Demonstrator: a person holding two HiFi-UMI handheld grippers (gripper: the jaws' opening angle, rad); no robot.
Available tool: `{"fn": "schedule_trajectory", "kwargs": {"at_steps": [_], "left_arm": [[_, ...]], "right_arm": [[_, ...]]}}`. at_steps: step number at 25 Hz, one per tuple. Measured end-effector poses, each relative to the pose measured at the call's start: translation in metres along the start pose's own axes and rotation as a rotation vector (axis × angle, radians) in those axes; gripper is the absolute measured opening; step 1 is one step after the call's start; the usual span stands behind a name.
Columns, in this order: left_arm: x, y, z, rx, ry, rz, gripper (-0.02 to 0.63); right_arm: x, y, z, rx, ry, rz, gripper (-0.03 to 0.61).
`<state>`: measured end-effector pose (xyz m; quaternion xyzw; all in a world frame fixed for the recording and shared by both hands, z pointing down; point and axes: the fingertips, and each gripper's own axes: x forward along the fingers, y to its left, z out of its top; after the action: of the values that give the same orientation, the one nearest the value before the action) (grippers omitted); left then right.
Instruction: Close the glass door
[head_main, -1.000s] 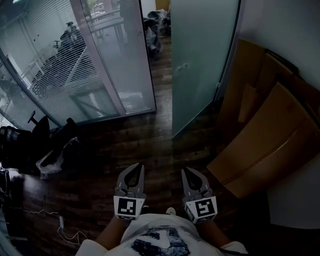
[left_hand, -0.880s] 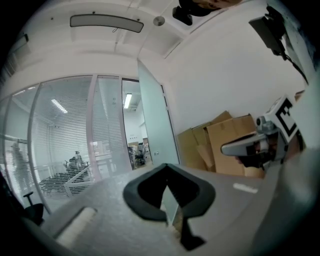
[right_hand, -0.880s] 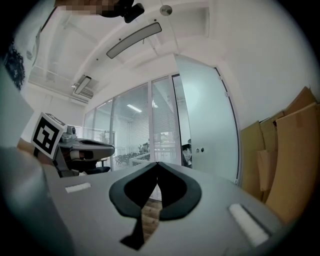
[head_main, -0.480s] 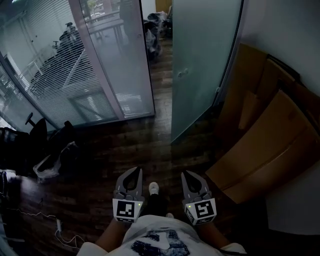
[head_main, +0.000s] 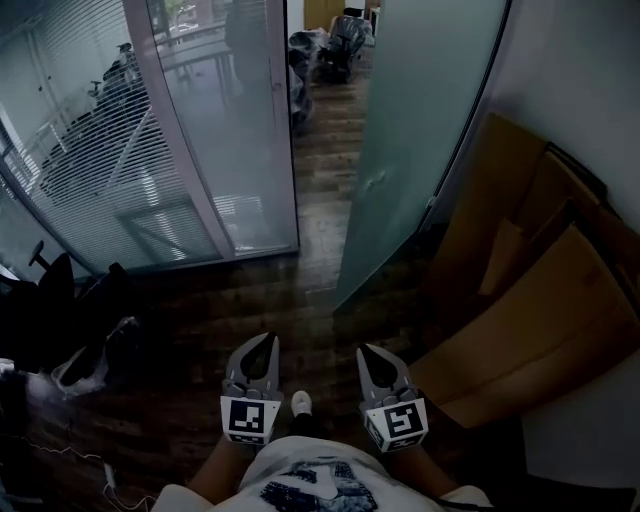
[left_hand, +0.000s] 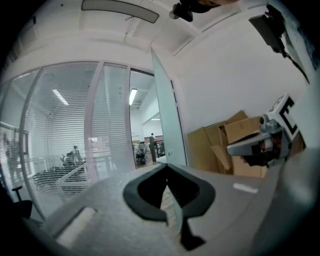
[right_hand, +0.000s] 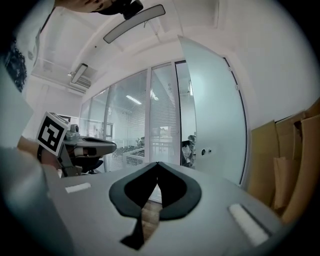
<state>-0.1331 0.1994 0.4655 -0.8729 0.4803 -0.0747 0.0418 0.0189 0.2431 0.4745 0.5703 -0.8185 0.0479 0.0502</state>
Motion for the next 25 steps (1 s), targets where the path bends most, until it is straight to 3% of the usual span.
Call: {"fn": "schedule_trajectory", "kwargs": {"at_steps": [11,25], "left_arm": [[0.083,0.072,0.017,0.033,-0.01,-0.057,0.003],[0.173,0.084,0.021,0.005,0.002,-0.061,0.003]], "right_arm": [[0.104,-0.021,0.03,0.001,0.004,-0.073,0.008],[0.163,-0.094,0.035,0.03,-0.001,-0.113,0.008]]}}
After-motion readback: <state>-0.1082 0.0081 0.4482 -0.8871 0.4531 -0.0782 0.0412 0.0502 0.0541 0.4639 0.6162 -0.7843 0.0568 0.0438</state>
